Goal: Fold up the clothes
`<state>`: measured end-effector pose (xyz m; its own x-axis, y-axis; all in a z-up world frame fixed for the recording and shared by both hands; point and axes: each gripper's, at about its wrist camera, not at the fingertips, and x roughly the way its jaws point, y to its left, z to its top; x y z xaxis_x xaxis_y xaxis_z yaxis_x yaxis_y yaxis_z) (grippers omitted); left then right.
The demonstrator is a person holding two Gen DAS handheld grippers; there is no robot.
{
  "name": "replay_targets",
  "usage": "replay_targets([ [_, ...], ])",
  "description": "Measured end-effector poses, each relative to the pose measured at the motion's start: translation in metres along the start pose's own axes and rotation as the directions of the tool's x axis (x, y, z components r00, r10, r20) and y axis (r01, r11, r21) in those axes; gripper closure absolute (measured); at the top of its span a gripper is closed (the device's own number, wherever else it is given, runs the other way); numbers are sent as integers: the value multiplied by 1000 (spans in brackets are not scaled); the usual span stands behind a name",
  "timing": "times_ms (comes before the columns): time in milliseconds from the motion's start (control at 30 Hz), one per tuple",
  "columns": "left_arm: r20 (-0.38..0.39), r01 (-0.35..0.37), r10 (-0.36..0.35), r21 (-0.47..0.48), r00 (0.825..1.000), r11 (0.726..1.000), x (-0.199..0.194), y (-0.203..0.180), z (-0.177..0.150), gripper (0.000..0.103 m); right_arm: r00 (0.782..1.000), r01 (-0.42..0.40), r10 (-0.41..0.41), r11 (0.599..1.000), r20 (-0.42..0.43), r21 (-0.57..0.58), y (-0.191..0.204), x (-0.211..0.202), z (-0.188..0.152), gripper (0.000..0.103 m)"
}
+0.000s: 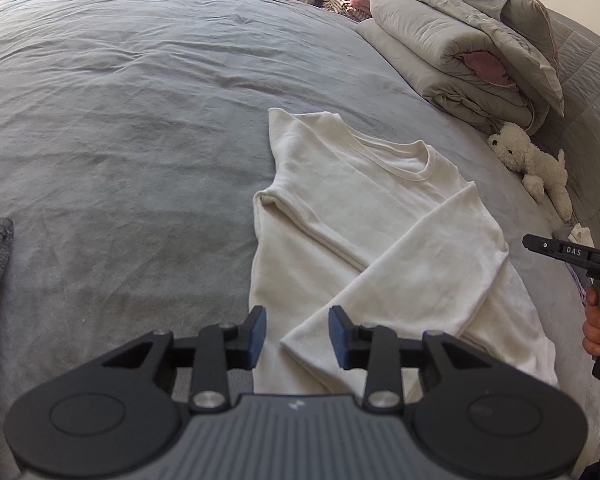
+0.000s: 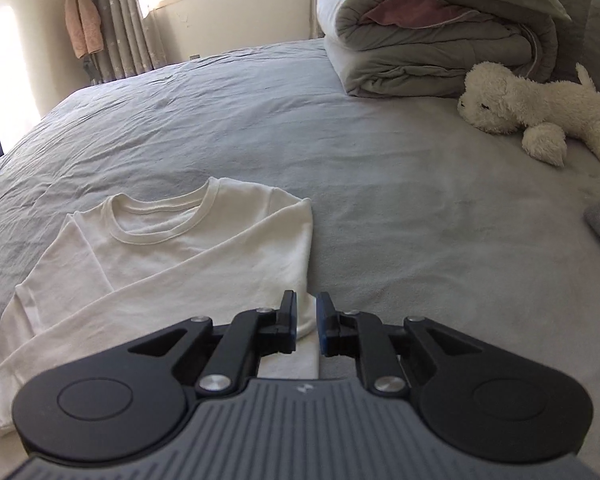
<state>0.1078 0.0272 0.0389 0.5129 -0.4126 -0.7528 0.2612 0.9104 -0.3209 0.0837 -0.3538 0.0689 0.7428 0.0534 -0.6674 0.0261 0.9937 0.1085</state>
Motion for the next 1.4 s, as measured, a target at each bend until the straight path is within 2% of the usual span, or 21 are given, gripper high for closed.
replay_targets([
  [100,2,-19,19,53,1000,998,3,-6,-2,68,996,-88,90,986,3,-140,35,-11,-11,87],
  [167,6,-21,21,72,1000,997,4,-8,-3,68,984,-171,177,940,-4,-295,70,-23,-26,86],
  [200,6,-24,24,78,1000,997,4,-9,-4,69,974,-212,226,897,-11,-388,90,-31,-35,84],
  [233,6,-29,28,83,1000,996,4,-9,-4,69,962,-242,272,834,-12,-495,113,-41,-47,79],
  [267,5,-33,33,89,999,996,4,-9,-4,70,950,-255,312,768,-4,-587,134,-50,-59,67],
  [333,2,-37,37,80,999,996,4,-8,-3,71,919,-261,394,632,13,-730,170,-66,-83,56],
  [367,-1,-33,33,66,999,997,4,-6,-3,71,905,-262,425,578,12,-773,186,-69,-93,55],
  [433,-8,-26,27,44,1000,999,3,-3,-2,71,897,-271,442,534,-9,-801,205,-65,-104,55],
  [500,-13,-24,25,34,1000,999,1,-2,-1,71,907,-269,418,504,-41,-821,219,-52,-113,57],
  [533,-15,-24,24,30,1000,999,1,-2,-1,71,920,-253,388,505,-44,-825,222,-44,-116,67],
  [567,-18,-23,23,27,1000,999,0,-2,-1,71,933,-236,358,505,-48,-830,225,-37,-118,85],
  [600,-21,-22,22,22,1000,1000,-1,-2,-1,71,939,-232,341,514,-52,-826,227,-31,-118,85],
  [700,-23,-22,23,4,999,1000,-3,0,0,71,937,-235,348,583,-23,-778,231,-32,-108,88],
  [800,-14,-32,32,-14,999,999,-6,3,2,71,930,-224,362,695,64,-683,233,-42,-92,88],
  [900,-5,-42,42,-33,999,999,-9,5,4,71,931,-243,346,825,117,-510,232,-40,-78,88],
  [967,1,-48,48,-46,999,998,-11,7,5,71,933,-258,339,864,120,-432,232,-33,-77,88],
  [1100,9,-52,52,-47,999,998,-13,9,6,73,918,-299,378,856,117,-422,237,-32,-82,88],
  [1200,18,-51,52,-40,999,998,-15,8,7,73,894,-340,428,841,134,-421,239,-42,-83,88],
  [1233,21,-54,55,-34,998,998,-15,8,7,73,896,-332,425,837,132,-436,241,-44,-83,88],
  [1333,16,-69,69,-5,997,998,-13,4,5,73,926,-277,367,823,91,-497,246,-37,-92,88],
  [1400,10,-79,79,23,997,997,-11,1,3,73,929,-291,366,813,54,-504,243,-34,-95,88],
])
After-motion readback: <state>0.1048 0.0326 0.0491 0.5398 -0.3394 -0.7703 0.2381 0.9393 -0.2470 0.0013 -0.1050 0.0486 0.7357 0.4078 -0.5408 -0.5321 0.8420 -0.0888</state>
